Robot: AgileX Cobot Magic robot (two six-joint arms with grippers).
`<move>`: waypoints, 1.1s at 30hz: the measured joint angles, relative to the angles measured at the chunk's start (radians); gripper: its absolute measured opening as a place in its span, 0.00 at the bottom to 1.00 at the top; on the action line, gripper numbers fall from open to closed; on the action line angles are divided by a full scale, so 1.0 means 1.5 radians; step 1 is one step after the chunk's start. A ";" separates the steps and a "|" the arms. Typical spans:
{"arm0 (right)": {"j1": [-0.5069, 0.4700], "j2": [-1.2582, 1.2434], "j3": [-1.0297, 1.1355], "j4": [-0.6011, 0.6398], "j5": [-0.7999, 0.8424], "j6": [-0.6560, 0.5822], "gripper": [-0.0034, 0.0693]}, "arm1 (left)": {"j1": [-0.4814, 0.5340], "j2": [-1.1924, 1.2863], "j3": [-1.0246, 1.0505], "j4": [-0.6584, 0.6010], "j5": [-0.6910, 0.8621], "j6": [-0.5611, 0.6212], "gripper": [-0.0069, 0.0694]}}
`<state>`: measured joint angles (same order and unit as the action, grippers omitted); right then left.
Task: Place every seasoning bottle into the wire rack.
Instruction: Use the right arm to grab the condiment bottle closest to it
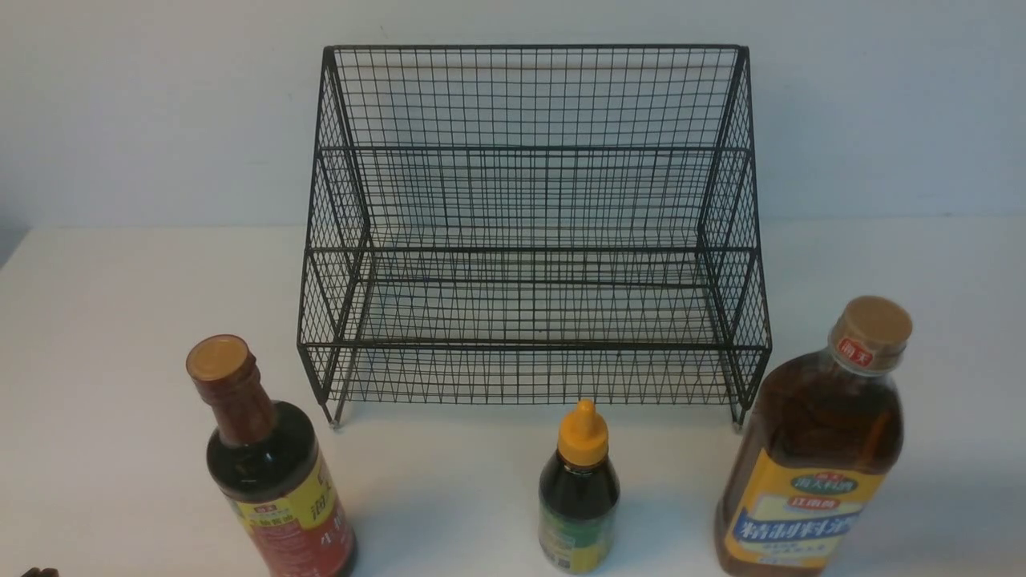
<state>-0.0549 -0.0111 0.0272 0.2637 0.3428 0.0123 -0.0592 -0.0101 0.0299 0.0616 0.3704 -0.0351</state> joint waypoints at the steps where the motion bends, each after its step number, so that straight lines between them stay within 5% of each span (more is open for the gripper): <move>1: 0.000 0.000 0.001 0.027 -0.001 0.007 0.03 | 0.000 0.000 0.000 0.000 0.000 0.000 0.08; 2: 0.000 0.000 0.001 0.137 -0.019 0.065 0.03 | 0.000 0.000 0.000 0.000 0.000 0.000 0.08; 6: 0.000 0.000 0.001 0.356 -0.083 0.122 0.03 | 0.000 0.000 0.000 0.000 0.000 0.000 0.08; 11: 0.000 0.000 0.001 0.471 -0.103 0.121 0.03 | 0.000 0.000 0.000 0.000 0.000 0.000 0.08; 14: 0.000 0.000 -0.017 0.485 -0.069 0.067 0.03 | 0.000 0.000 0.000 0.000 0.000 0.000 0.08; 22: 0.002 0.053 -0.351 0.457 0.057 -0.336 0.03 | 0.000 0.000 0.000 0.000 0.000 0.000 0.08; 27: 0.002 0.170 -0.479 0.443 0.287 -0.359 0.05 | 0.000 0.000 0.000 0.000 0.000 0.000 0.08; 33: 0.004 0.317 -0.547 0.386 0.407 -0.353 0.21 | 0.000 0.000 0.000 0.000 0.000 0.000 0.08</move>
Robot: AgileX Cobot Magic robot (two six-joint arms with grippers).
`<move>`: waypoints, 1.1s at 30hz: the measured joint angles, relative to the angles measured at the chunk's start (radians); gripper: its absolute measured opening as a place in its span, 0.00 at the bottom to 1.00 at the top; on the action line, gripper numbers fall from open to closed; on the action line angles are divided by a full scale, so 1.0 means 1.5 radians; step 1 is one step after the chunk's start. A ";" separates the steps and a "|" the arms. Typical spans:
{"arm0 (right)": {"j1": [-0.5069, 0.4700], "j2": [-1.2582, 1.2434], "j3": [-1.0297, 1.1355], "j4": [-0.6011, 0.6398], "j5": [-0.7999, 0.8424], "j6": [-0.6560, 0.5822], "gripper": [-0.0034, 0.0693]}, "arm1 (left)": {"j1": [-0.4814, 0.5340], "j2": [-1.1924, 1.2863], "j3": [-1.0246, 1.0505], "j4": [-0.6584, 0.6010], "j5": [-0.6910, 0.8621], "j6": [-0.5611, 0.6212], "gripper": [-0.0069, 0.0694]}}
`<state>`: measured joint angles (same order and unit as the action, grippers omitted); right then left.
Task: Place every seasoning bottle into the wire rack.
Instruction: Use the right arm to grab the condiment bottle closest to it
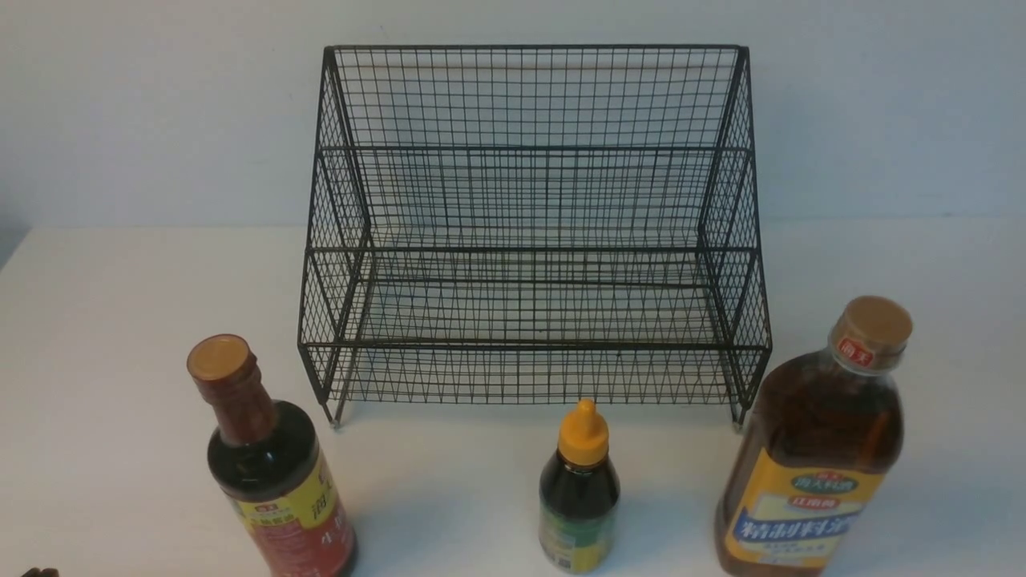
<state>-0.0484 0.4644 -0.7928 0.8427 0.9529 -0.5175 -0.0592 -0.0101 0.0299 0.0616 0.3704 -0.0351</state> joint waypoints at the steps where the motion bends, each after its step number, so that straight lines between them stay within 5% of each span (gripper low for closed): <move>1: 0.000 0.026 -0.011 -0.007 0.014 0.001 0.26 | 0.000 0.000 0.000 0.000 0.000 0.000 0.08; 12: 0.120 0.216 -0.063 -0.032 0.070 -0.105 0.95 | 0.000 0.000 0.000 0.000 0.000 0.000 0.08; 21: 0.168 0.349 -0.112 -0.216 0.037 0.072 1.00 | 0.000 0.000 0.000 0.000 0.000 0.000 0.08; 33: 0.169 0.434 -0.113 -0.230 0.012 0.104 0.94 | 0.000 0.000 0.000 0.000 0.000 0.000 0.08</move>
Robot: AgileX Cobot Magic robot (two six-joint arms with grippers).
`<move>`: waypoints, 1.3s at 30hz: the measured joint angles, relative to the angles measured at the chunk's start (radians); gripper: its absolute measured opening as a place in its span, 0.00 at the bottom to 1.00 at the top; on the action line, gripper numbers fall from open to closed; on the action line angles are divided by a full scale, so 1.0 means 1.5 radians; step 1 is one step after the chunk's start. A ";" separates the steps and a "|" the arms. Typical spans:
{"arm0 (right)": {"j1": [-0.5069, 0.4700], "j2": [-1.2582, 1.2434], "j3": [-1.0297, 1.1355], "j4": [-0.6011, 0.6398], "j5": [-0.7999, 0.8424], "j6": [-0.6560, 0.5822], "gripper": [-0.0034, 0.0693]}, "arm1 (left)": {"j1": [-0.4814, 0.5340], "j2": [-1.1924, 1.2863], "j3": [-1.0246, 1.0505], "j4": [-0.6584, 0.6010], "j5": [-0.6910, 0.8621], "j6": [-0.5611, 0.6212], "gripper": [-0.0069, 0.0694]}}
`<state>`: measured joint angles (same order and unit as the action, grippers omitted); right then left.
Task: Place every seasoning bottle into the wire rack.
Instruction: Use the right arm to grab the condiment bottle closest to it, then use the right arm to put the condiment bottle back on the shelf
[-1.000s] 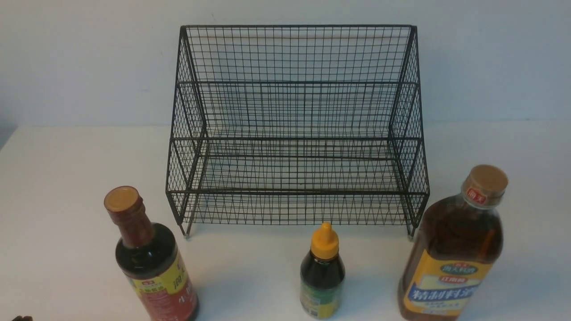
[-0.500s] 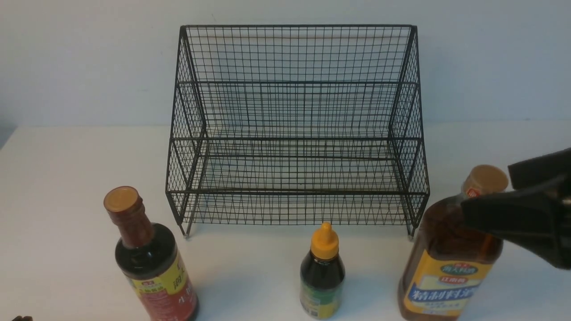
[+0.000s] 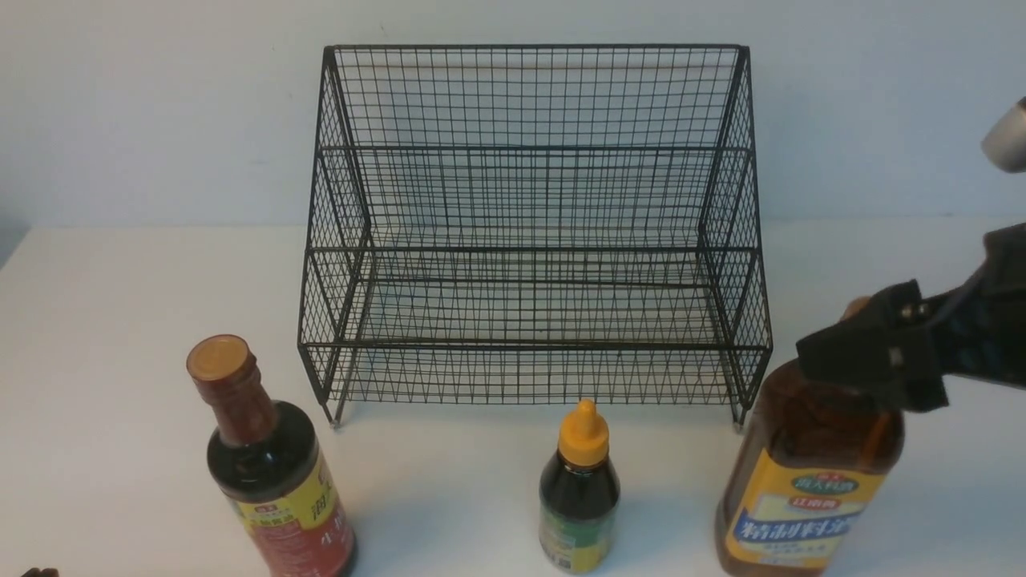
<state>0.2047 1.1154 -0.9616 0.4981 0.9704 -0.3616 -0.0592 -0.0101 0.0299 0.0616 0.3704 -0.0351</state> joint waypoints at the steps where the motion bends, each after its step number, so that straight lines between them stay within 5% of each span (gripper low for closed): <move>1: 0.000 0.001 0.000 0.000 0.000 0.000 0.94 | 0.000 0.000 0.000 0.000 0.000 0.000 0.08; 8: 0.007 0.007 -0.009 -0.022 -0.007 -0.023 0.51 | 0.000 0.000 0.000 0.000 0.000 0.000 0.08; 21: 0.007 0.021 -0.182 -0.047 0.204 -0.055 0.50 | 0.000 0.000 0.000 0.000 0.000 0.000 0.08; 32: 0.007 0.064 -0.447 -0.025 0.220 -0.054 0.50 | 0.000 0.000 0.000 0.000 0.000 0.000 0.08; 39: 0.007 0.233 -0.623 0.015 0.175 -0.050 0.50 | 0.000 0.000 0.000 0.000 0.000 0.000 0.08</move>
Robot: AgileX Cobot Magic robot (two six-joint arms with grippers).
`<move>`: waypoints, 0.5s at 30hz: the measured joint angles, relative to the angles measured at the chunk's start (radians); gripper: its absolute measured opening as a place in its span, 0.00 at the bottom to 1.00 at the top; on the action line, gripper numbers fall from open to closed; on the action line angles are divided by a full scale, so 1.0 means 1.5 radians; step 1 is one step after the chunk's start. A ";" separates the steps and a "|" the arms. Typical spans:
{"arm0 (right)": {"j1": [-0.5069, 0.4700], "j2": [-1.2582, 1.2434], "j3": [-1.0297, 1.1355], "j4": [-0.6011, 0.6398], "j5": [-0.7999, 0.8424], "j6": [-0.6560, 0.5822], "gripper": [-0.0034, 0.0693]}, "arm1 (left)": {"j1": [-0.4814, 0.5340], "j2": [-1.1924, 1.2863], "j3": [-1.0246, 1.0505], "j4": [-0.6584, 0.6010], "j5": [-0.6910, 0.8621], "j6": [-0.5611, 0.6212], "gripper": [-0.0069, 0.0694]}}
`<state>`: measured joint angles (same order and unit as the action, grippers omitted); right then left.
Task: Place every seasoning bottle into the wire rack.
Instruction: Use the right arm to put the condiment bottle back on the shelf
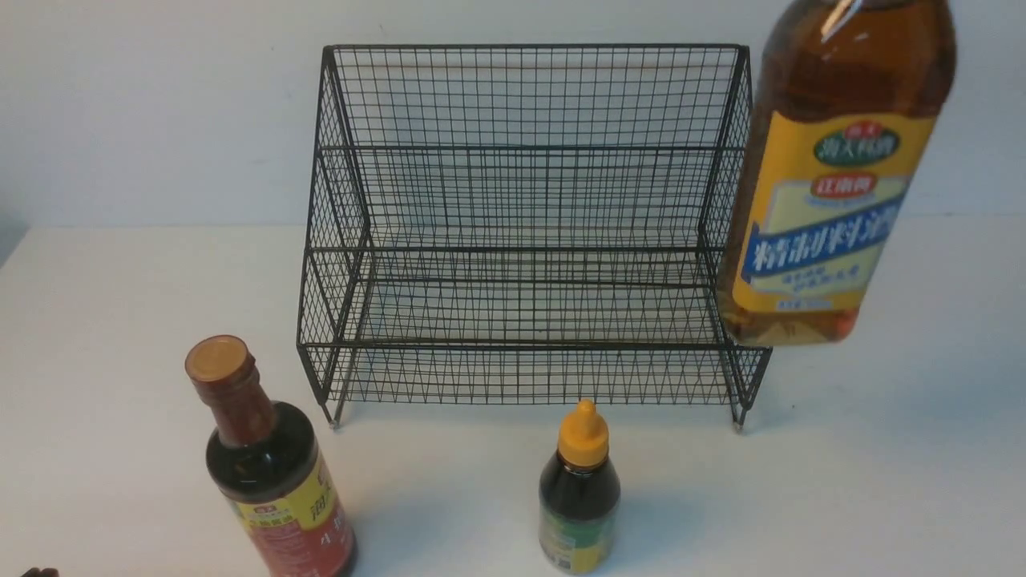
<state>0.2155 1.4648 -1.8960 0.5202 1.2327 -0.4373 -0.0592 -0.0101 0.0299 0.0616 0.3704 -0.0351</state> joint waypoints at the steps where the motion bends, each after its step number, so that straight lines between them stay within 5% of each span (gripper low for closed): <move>1: 0.000 0.005 -0.010 0.001 -0.003 0.000 0.50 | 0.000 0.000 0.000 0.000 0.000 0.000 0.08; 15: 0.000 0.246 -0.235 0.040 -0.043 0.000 0.50 | 0.000 0.000 0.000 0.000 0.000 0.000 0.08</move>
<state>0.2155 1.8333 -2.2481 0.5796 1.1685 -0.4372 -0.0592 -0.0101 0.0299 0.0616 0.3704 -0.0351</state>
